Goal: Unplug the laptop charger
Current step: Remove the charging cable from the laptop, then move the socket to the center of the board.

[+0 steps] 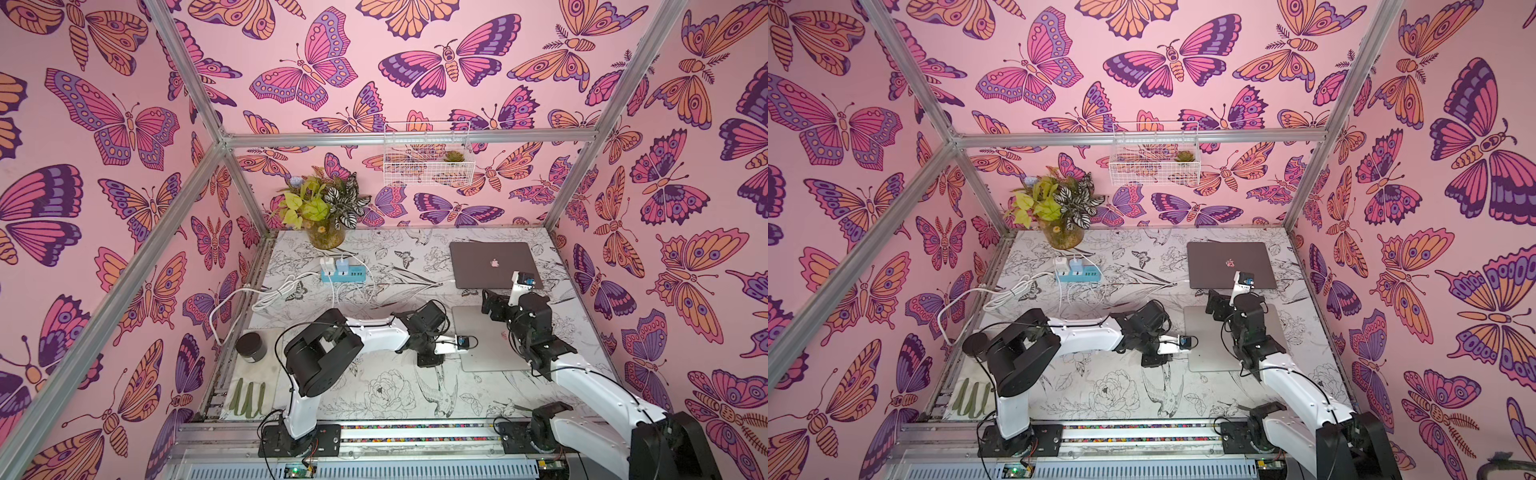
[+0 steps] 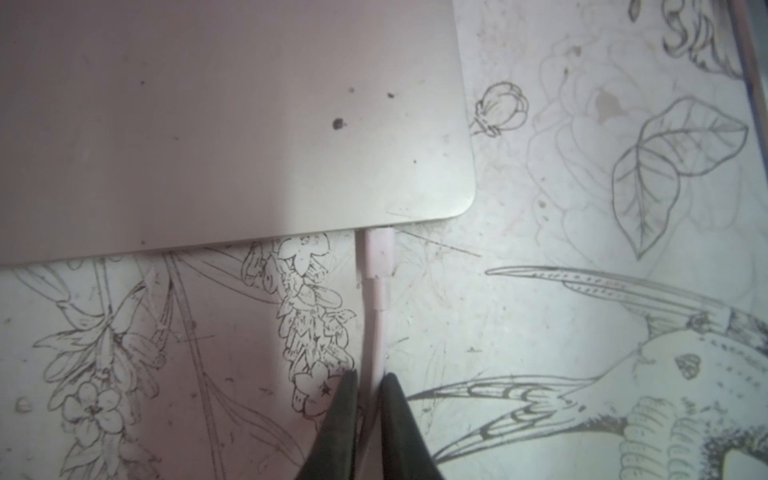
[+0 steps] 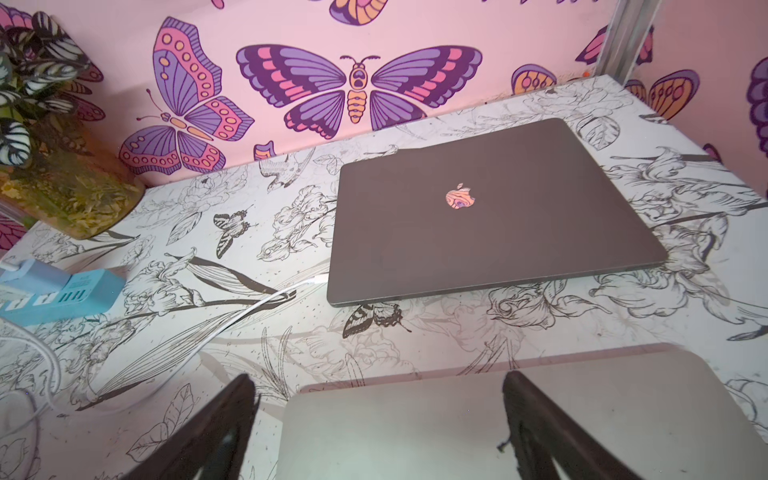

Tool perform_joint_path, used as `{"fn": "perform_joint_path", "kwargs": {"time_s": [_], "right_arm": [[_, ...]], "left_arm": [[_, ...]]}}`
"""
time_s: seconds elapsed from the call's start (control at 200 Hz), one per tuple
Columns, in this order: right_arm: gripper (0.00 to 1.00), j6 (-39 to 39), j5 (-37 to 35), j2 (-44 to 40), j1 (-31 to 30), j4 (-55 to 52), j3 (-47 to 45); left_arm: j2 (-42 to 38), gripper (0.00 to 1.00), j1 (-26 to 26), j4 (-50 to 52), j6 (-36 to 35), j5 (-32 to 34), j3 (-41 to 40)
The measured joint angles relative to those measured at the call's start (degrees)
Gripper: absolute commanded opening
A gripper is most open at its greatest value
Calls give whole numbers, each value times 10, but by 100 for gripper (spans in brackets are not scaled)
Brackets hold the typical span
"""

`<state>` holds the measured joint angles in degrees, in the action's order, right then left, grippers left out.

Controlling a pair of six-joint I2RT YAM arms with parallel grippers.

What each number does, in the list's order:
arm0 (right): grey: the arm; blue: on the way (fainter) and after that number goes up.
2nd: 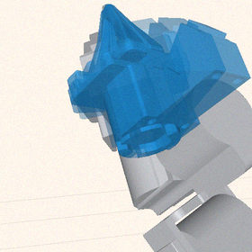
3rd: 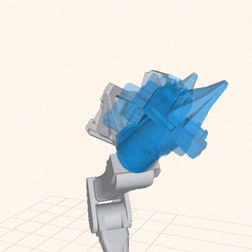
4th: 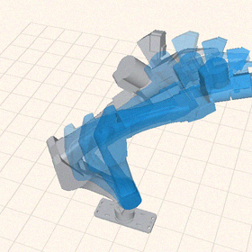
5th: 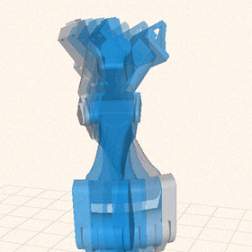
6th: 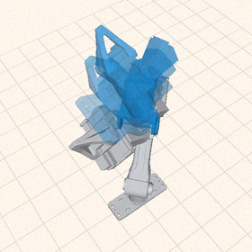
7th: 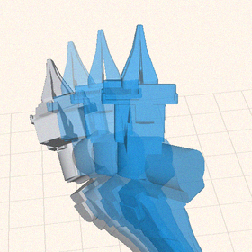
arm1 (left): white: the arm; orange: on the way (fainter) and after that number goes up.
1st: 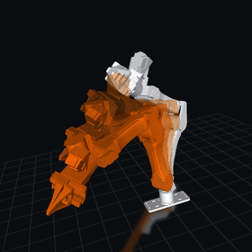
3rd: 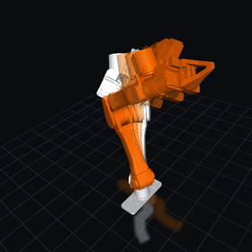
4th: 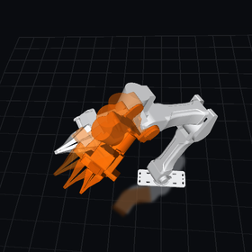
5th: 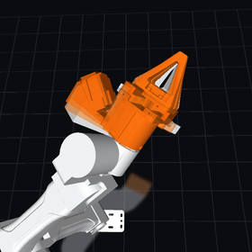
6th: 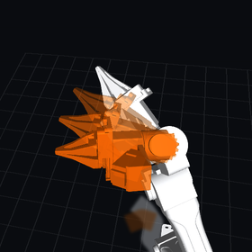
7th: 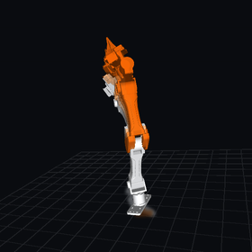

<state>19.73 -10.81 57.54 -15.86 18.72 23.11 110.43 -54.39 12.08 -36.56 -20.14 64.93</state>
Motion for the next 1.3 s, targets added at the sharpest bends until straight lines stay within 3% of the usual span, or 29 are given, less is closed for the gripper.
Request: {"fn": "perform_joint_path", "kwargs": {"time_s": [0.045, 0.501, 0.871, 0.947, 0.997, 1.077, 1.157, 1.237, 1.302], "right_arm": [[94, 0, -7, -8, 0, 7, -6], [96, 13, -57, -10, 0, 15, -9], [96, 14, -45, 24, 0, 18, -8], [96, 14, -38, 24, 0, 19, -8], [95, 12, -27, 24, 0, 19, -8], [94, 9, -6, 25, 0, 16, -1], [93, 4, 16, 30, -4, 3, 21], [92, -7, 33, 42, -18, -23, 65], [89, -15, 48, 58, -34, -42, 111]], "left_arm": [[0, 0, 0, 2, 2, 0, 1], [-55, 0, 3, 46, 41, 20, -37], [-155, 0, 53, 11, 105, 61, -66], [-155, 25, 52, 5, 113, 65, -72], [-155, 35, 51, 3, 117, 68, -76], [-167, 43, 52, -4, 132, 74, -87], [-223, 44, 56, -18, 142, 83, -112], [-296, 69, 76, -41, 165, 97, -123], [-360, 63, 118, -76, 209, 118, -121]]}}
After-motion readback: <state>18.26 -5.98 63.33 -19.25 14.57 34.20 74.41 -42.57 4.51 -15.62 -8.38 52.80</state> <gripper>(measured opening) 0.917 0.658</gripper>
